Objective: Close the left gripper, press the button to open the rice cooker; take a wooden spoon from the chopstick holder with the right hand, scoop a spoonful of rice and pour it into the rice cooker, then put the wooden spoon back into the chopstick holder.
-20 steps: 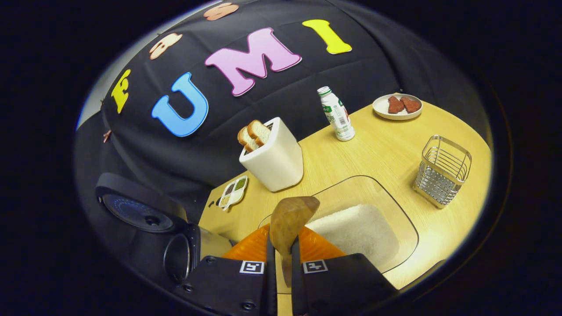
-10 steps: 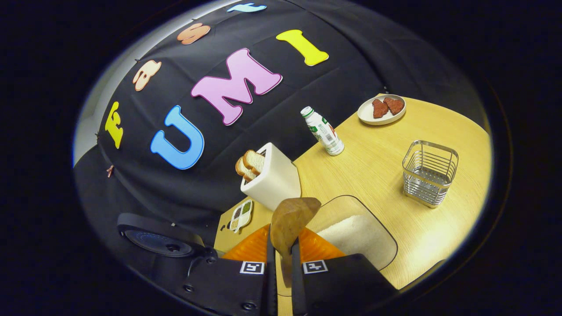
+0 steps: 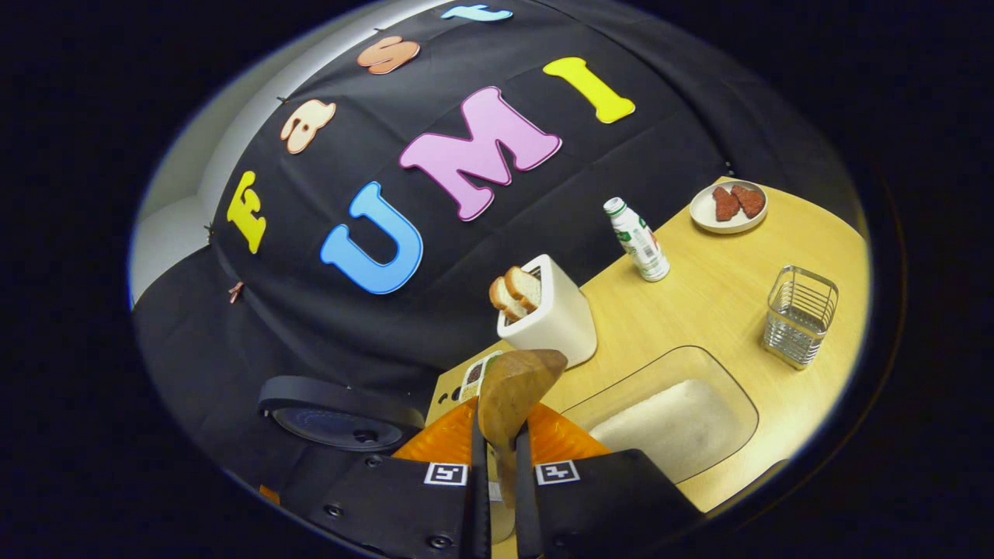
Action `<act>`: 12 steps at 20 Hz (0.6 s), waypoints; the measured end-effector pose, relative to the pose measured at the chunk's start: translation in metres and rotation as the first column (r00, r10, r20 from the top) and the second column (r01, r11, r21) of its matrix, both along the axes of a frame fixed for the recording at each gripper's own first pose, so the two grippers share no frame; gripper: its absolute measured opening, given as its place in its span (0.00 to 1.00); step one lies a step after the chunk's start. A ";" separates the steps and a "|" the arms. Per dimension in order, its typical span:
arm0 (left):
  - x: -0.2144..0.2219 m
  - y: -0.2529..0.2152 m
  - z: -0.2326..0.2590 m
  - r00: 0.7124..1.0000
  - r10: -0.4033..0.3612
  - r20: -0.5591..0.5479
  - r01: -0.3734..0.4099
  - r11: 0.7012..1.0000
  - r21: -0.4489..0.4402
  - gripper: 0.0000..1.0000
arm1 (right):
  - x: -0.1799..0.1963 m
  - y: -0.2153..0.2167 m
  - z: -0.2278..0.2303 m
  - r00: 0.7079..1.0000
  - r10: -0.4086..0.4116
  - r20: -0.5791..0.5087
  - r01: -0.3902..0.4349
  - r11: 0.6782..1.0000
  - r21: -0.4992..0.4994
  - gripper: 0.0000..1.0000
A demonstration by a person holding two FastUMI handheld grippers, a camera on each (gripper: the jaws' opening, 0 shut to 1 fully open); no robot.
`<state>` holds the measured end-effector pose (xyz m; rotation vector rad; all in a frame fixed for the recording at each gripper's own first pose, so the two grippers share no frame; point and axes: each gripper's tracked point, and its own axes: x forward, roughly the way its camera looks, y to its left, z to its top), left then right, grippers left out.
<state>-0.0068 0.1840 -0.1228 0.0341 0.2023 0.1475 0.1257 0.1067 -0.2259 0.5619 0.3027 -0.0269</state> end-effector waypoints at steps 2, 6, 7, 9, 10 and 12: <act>-0.003 0.006 0.000 1.000 0.015 0.000 -0.015 1.000 0.005 0.83 | 0.003 0.022 0.003 0.999 0.040 0.005 -0.040 0.999 0.000 0.17; -0.011 0.018 0.001 0.999 0.045 0.005 -0.045 0.999 -0.002 0.83 | 0.011 0.067 0.008 0.992 0.123 0.013 -0.122 0.992 -0.011 0.17; -0.013 0.021 0.001 0.999 0.052 0.007 -0.052 0.999 -0.002 0.83 | 0.013 0.078 0.009 0.990 0.144 0.015 -0.143 0.989 -0.021 0.17; -0.014 0.027 0.001 0.998 0.067 0.009 -0.067 0.998 -0.004 0.83 | 0.013 0.100 0.011 0.983 0.185 0.018 -0.184 0.982 -0.043 0.17; -0.015 0.029 0.001 0.997 0.074 0.009 -0.074 0.997 -0.008 0.83 | 0.016 0.109 0.010 0.979 0.202 0.021 -0.201 0.978 -0.057 0.17; -0.018 0.033 0.001 0.996 0.087 0.011 -0.087 0.996 -0.015 0.83 | 0.020 0.125 0.008 0.971 0.237 0.019 -0.235 0.968 -0.085 0.17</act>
